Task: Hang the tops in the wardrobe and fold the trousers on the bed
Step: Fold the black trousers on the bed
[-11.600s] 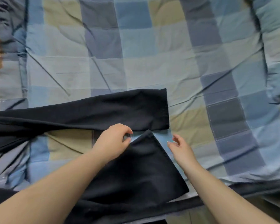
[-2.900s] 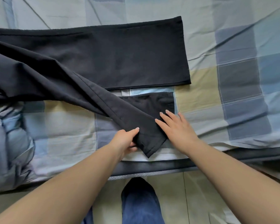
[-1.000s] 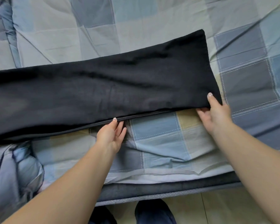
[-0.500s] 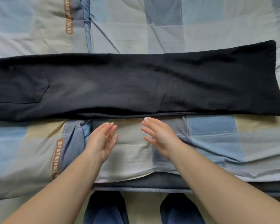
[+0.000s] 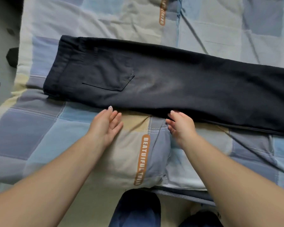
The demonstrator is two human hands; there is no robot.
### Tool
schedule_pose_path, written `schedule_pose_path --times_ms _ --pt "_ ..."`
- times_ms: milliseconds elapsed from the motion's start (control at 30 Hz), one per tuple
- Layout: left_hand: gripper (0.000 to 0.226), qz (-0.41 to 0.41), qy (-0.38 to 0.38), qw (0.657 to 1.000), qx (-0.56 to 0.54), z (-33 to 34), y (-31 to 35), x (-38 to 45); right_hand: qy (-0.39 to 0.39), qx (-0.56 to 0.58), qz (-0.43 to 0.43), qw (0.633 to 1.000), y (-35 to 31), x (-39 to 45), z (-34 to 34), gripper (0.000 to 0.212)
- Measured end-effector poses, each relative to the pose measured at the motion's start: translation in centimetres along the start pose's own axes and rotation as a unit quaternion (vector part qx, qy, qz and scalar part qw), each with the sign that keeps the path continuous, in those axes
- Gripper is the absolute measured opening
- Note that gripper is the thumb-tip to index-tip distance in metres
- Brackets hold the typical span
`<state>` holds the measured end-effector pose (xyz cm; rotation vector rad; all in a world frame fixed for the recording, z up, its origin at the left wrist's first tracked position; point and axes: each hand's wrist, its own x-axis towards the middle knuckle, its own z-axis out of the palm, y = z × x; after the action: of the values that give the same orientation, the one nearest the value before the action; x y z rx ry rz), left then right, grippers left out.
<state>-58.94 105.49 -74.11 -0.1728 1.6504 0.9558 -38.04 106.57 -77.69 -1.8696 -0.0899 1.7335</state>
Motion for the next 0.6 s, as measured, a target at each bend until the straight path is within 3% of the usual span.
schedule_pose_path --times_ms 67,133,200,267,367,500,567,600 --pt "0.028 -0.007 -0.005 1.000 0.013 0.3 1.2 1.1 0.005 -0.074 -0.001 0.997 -0.2 0.2 0.5 0.009" --pt "0.013 -0.011 0.010 1.000 0.016 0.6 2.4 1.9 0.010 -0.219 -0.053 0.974 -0.8 0.7 0.9 0.024" --pt "0.008 0.004 0.039 0.999 0.013 0.8 3.3 2.5 0.056 -0.418 -0.150 0.894 -1.3 1.4 1.5 0.041" --pt "0.003 0.026 0.054 0.998 0.012 1.0 4.1 2.7 0.091 -0.527 -0.241 0.810 -1.7 1.2 2.4 0.045" --pt "0.008 0.057 0.060 0.997 0.005 1.1 4.9 2.6 0.041 -0.581 -0.283 0.762 -1.8 0.9 3.9 0.044" --pt "0.009 0.074 0.064 0.995 0.013 0.9 5.4 2.8 0.040 -0.600 -0.245 0.760 -0.5 0.4 3.5 0.039" --pt "0.007 0.071 0.064 0.995 0.019 0.9 5.4 2.9 0.078 -0.542 -0.223 0.806 0.4 0.4 3.2 0.044" --pt "0.007 0.071 0.063 0.995 0.023 0.9 5.4 3.0 0.099 -0.477 -0.196 0.851 0.7 0.5 3.3 0.051"
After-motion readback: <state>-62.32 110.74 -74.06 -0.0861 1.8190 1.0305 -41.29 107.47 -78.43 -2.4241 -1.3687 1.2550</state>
